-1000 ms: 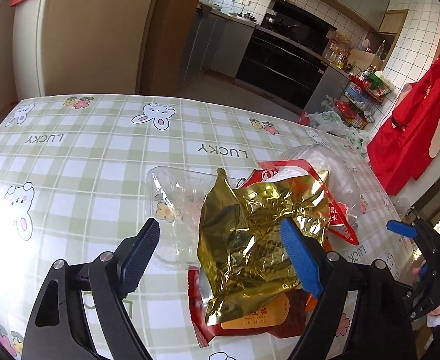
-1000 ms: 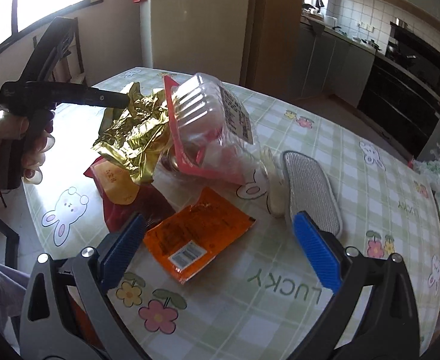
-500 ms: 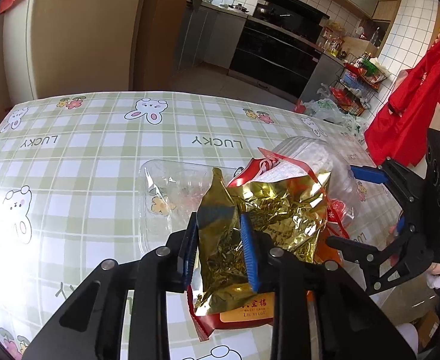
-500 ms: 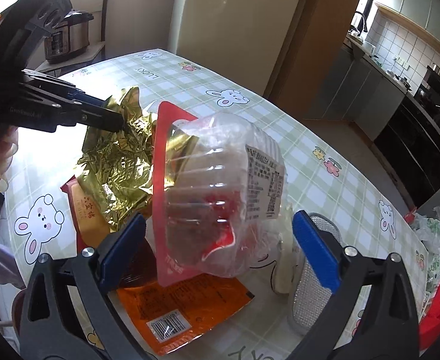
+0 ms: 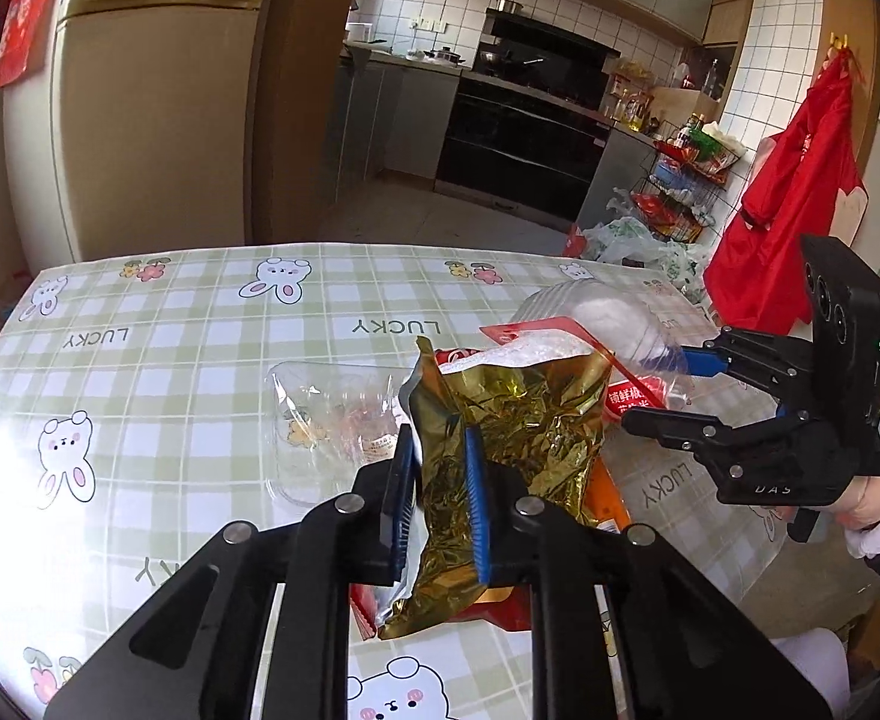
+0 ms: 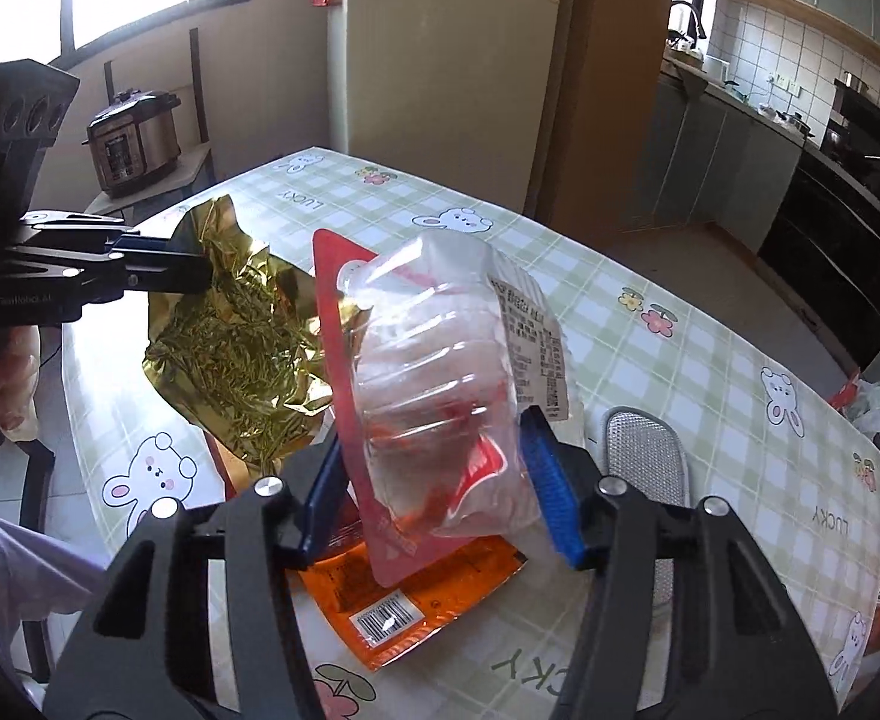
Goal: Collect trash
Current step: 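Grasp the clear red-edged plastic package with the right tool and lift it, then drop the clear package into the bucket with the right tool while the left tool carries the foil, then lower the gold foil wrapper into the bucket and open the left tool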
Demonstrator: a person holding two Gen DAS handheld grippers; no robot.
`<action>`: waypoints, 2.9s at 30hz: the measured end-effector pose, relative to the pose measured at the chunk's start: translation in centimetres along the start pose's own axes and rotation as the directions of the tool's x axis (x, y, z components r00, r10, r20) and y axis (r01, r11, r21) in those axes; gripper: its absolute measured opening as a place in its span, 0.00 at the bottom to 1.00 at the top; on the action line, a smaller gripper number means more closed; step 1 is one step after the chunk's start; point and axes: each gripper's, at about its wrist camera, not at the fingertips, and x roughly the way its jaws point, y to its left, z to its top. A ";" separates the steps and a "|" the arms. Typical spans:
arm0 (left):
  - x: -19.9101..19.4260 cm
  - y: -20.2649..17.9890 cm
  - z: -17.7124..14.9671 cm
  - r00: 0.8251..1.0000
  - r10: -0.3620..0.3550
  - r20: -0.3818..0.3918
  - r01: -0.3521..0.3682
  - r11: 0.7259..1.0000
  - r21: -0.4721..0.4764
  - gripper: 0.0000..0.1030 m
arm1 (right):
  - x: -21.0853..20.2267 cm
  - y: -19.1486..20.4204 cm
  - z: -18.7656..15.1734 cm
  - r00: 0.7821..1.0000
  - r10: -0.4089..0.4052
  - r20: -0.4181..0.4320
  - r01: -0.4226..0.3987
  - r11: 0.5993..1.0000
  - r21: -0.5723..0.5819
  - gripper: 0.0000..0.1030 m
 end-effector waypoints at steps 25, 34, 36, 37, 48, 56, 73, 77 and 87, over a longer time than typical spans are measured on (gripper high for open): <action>-6.0 -2.3 -1.6 0.996 0.087 0.023 -0.086 0.995 -0.043 0.15 | -6.3 -1.1 -2.9 0.998 -0.068 -0.012 0.069 0.983 0.168 0.34; -7.9 -3.0 -1.7 0.994 0.099 0.039 -0.098 0.995 -0.037 0.15 | -7.8 -1.9 -3.5 0.998 -0.063 -0.020 0.066 0.970 0.232 0.34; -8.9 -3.4 -1.9 0.993 0.109 0.053 -0.107 0.994 -0.033 0.15 | -8.6 -1.7 -3.7 0.998 -0.066 -0.018 0.068 0.970 0.232 0.34; -9.6 -3.6 -2.1 0.991 0.118 0.060 -0.116 0.993 -0.034 0.15 | -9.1 -1.5 -3.8 0.998 -0.066 -0.015 0.068 0.970 0.232 0.34; -18.9 -6.3 -6.2 0.968 0.206 0.144 -0.196 0.977 -0.085 0.15 | -15.5 2.6 -5.3 0.998 -0.041 0.039 0.031 0.972 0.234 0.34; -23.9 -7.8 -11.4 0.957 0.243 0.156 -0.222 0.965 -0.137 0.15 | -17.2 7.4 -8.3 1.000 0.013 0.023 -0.018 0.971 0.237 0.34; -28.5 -7.3 -16.1 0.953 0.267 0.143 -0.235 0.950 -0.207 0.15 | -15.7 14.0 -12.9 0.974 0.213 -0.083 -0.179 0.937 0.300 0.58; -28.6 -7.4 -16.3 0.954 0.261 0.146 -0.229 0.951 -0.206 0.15 | -16.1 14.7 -12.9 0.970 0.224 -0.091 -0.191 0.940 0.284 0.66; -27.8 -8.8 -16.9 0.966 0.226 0.122 -0.207 0.966 -0.152 0.15 | -19.8 13.1 -11.3 0.990 0.144 0.016 -0.142 0.948 0.284 0.94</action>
